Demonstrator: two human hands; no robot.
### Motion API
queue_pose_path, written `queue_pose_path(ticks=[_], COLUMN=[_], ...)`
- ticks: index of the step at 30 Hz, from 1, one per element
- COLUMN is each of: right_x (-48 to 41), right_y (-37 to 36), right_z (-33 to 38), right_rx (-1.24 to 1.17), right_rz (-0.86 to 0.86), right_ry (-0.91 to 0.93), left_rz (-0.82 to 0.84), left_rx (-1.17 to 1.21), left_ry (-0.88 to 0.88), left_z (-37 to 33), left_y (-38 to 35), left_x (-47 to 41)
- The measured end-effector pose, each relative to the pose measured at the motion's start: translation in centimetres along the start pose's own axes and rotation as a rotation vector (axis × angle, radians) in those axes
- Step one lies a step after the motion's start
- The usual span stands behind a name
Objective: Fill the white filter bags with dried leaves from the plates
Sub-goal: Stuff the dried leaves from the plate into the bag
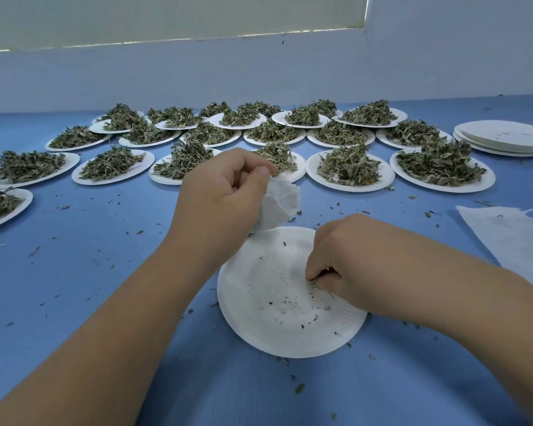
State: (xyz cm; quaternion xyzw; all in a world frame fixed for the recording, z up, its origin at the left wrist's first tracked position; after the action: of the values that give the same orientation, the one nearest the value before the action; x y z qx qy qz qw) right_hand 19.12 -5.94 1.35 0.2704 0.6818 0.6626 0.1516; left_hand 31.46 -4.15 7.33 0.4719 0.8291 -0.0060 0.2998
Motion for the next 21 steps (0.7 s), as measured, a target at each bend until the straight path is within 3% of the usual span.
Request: queue_pose_path(ticks=[11,16,21], right_x=[-0.1,0.6,2.2], right_y=[0.9,2.5,6.5], right_z=[0.0,-2.8,-4.9], right_rx=[-0.107,-0.573,-1.025], right_rz=[-0.146,-0.207,-0.630], right_ry=[0.006,0.004,0.077], left_rz=[0.008,0.013,0.042], left_rx=[-0.005,-0.001,0.011], left_ry=[0.009,0.017,0.007], left_z=[0.0,-0.1,-0.3], left_y=[-0.1,-0.2,-0.7], left_x=[0.1,0.2,0.4])
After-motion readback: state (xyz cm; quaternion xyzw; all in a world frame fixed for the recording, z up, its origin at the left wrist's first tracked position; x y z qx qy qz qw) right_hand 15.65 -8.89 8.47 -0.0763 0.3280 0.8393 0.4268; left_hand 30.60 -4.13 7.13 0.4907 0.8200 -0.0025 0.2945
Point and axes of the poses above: each hand's wrist, its own x-axis away from the middle knuckle, its own y-axis out of the back of the hand, z = x × y, the point moved 10 cm from there along -x, towards the middle knuckle, and after that the axes turned 6 degrees about x, right-handed, at the moved point
